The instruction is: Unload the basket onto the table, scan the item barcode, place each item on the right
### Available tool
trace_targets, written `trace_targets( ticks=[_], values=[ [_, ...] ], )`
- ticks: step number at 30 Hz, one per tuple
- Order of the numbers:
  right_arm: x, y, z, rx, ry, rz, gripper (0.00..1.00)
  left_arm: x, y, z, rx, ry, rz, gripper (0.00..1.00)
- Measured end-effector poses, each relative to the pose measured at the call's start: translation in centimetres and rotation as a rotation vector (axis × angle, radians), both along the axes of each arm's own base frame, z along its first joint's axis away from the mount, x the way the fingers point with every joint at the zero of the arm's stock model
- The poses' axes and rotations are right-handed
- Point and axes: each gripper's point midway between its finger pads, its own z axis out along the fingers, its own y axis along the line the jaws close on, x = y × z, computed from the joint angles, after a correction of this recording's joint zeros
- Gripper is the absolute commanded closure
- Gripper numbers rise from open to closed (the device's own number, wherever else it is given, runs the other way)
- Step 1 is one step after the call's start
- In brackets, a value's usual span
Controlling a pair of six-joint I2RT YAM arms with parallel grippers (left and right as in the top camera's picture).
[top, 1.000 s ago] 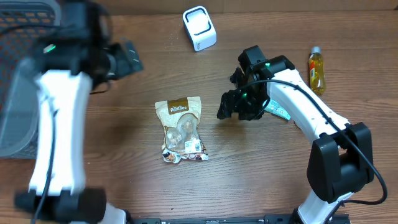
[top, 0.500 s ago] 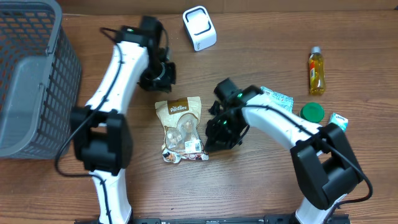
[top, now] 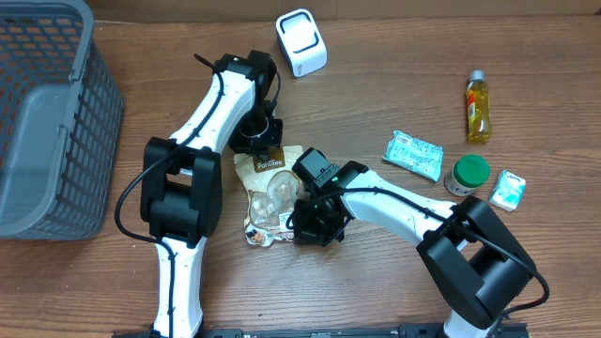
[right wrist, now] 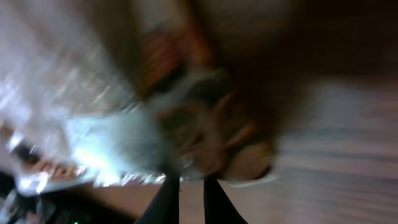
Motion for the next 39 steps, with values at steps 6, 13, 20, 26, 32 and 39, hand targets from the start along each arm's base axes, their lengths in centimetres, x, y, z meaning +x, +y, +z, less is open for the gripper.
trace_targets(
  ticks=[6,13,20,26,32,39],
  values=[
    [2.2,-1.0,-0.5,-0.043,-0.064,-0.066,0.89,-0.4,0.8,0.0,0.044,0.011,-0.006,0.96],
    [2.9,-1.9,0.1,0.021,-0.030,-0.052,0.96,-0.4,1.1,0.0,0.055,0.015,-0.005,0.96],
    [4.8,-2.8,4.6,0.128,-0.008,0.039,0.96,1.0,1.5,3.2,0.018,-0.006,0.064,0.96],
    [10.9,-2.2,5.9,0.191,-0.267,0.058,0.96,-2.5,4.3,5.1,0.065,0.168,0.148,0.96],
    [14.9,-2.6,6.0,0.120,-0.451,0.017,0.96,-5.4,5.4,3.7,0.127,0.292,0.176,0.96],
    [15.9,-3.3,5.8,0.074,-0.480,-0.029,0.96,-9.6,5.4,1.8,0.198,0.435,0.150,0.96]
  ],
)
